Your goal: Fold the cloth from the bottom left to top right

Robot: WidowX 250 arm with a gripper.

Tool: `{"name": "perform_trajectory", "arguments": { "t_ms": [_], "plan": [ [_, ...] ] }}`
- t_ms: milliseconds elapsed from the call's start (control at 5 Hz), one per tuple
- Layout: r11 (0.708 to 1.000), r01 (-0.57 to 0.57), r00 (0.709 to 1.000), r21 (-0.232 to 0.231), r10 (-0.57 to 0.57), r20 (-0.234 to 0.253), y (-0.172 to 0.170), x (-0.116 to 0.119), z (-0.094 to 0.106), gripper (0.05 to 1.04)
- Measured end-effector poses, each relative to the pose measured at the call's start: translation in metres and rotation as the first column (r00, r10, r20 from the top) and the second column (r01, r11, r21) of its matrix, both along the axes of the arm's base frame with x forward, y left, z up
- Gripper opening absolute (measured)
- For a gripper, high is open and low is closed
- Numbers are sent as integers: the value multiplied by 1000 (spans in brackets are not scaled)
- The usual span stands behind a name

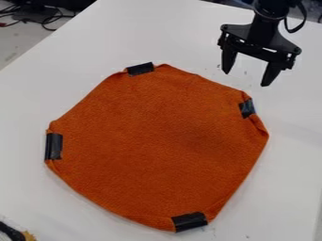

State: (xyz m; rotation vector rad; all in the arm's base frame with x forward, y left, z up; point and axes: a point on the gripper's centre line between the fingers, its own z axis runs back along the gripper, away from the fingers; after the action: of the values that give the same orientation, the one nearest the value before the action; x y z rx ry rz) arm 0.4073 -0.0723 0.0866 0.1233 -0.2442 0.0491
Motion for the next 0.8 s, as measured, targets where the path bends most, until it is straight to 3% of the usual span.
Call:
{"name": "perform_trajectory", "arguments": {
  "t_ms": [200, 400, 600, 800],
  "plan": [
    [1000, -5, 999, 6, 5, -37, 1, -4, -16, 1001],
    [997, -75, 995, 2, 74, -65, 20, -29, -35, 1001],
    [973, -232, 973, -18, 232, -13, 72, -59, -15, 1001],
    [941, -337, 941, -3, 337, -6, 106, -99, -14, 1001]
  ]
}}
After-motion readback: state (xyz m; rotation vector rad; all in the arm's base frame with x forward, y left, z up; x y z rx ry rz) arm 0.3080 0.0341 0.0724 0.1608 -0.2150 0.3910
